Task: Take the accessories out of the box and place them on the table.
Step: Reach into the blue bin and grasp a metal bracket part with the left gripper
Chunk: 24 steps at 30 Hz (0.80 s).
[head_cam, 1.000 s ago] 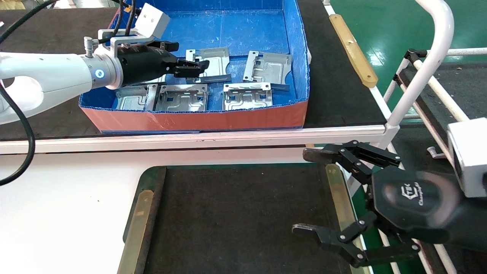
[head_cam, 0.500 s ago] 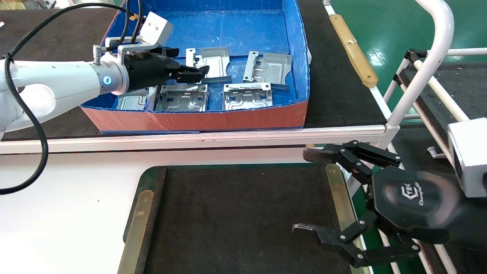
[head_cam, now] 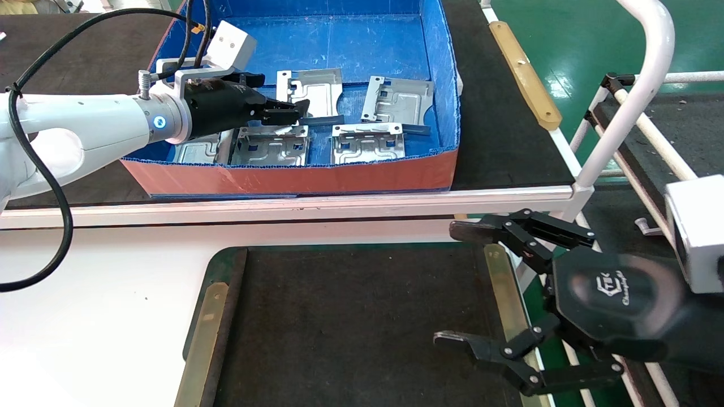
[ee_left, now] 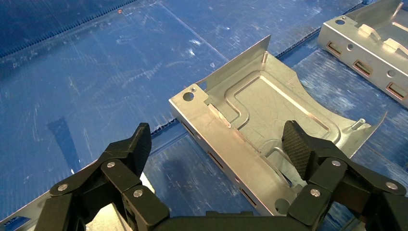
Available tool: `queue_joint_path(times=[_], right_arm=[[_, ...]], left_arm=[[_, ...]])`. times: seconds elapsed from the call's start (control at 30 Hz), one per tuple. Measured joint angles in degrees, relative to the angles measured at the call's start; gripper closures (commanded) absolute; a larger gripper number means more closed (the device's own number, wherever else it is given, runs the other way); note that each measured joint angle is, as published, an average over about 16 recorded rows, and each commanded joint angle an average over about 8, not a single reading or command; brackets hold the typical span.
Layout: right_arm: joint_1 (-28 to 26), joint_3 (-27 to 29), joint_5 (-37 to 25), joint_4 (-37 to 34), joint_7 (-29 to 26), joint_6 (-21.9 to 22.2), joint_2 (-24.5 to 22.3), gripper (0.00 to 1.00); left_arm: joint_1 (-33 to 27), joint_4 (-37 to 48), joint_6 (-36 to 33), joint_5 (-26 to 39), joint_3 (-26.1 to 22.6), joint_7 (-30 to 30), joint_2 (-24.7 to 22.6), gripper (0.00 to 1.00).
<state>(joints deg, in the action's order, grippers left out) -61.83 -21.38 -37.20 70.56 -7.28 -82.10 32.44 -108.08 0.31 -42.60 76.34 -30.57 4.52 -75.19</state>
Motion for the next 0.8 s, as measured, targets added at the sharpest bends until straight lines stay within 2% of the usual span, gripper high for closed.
queue_joint_path(times=[0.8], right_arm=[[0.0, 0.0, 0.0, 0.0, 0.0, 0.0, 0.0, 1.0]], left_arm=[[-0.2, -0.1, -0.4, 0.1, -0.1, 0.1, 0.1, 1.0]])
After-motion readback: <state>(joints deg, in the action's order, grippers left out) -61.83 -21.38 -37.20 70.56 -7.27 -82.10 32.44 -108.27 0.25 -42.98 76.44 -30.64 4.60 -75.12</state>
